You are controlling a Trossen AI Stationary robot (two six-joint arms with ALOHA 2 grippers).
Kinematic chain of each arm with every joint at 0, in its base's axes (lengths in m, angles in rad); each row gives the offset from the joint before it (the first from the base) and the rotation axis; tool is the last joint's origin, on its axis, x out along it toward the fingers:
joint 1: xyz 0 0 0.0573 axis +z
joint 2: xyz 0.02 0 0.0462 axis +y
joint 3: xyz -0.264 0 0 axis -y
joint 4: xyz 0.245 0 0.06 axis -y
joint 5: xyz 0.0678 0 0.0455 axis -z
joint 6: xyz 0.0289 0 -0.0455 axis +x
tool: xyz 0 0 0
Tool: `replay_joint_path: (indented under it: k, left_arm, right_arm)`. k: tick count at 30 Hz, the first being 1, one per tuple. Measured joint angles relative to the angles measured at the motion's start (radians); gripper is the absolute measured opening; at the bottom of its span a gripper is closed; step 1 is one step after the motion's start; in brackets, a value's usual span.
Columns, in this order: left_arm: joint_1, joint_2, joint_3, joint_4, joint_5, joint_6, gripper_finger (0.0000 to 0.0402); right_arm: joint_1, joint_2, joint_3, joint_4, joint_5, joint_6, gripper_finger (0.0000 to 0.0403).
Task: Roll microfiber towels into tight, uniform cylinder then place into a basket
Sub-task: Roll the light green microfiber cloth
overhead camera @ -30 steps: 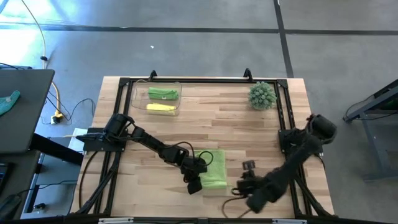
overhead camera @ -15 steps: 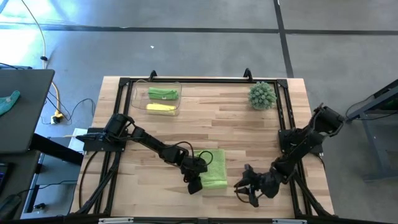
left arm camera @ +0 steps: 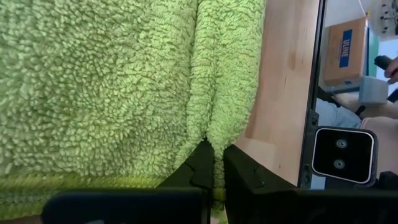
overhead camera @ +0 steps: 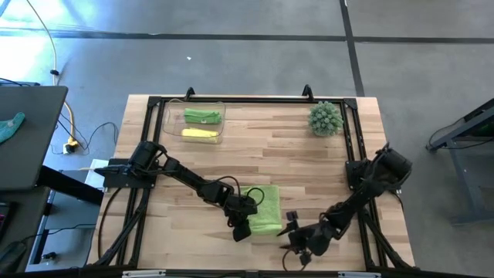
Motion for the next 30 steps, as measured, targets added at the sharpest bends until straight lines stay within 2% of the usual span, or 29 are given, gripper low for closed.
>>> replay_joint_path:
  k: [7, 12, 19, 30]
  left_arm:
    - [0.0, 0.0, 0.0, 0.002, -0.002, 0.001, 0.0008]
    - [0.0, 0.0, 0.0, 0.004, -0.017, 0.0, 0.0008]
    - [0.0, 0.0, 0.0, 0.004, -0.032, 0.003, 0.0008]
    - [0.0, 0.0, 0.0, 0.004, -0.035, 0.004, 0.0008]
  right_arm:
    - [-0.02, 0.016, 0.004, -0.021, 0.058, 0.004, 0.0183]
    - [-0.047, 0.017, 0.004, -0.089, 0.067, 0.015, 0.0183]
    - [-0.074, 0.017, 0.004, -0.1, 0.077, 0.022, 0.0183]
    - [-0.061, 0.017, 0.004, -0.075, 0.092, -0.074, 0.0183]
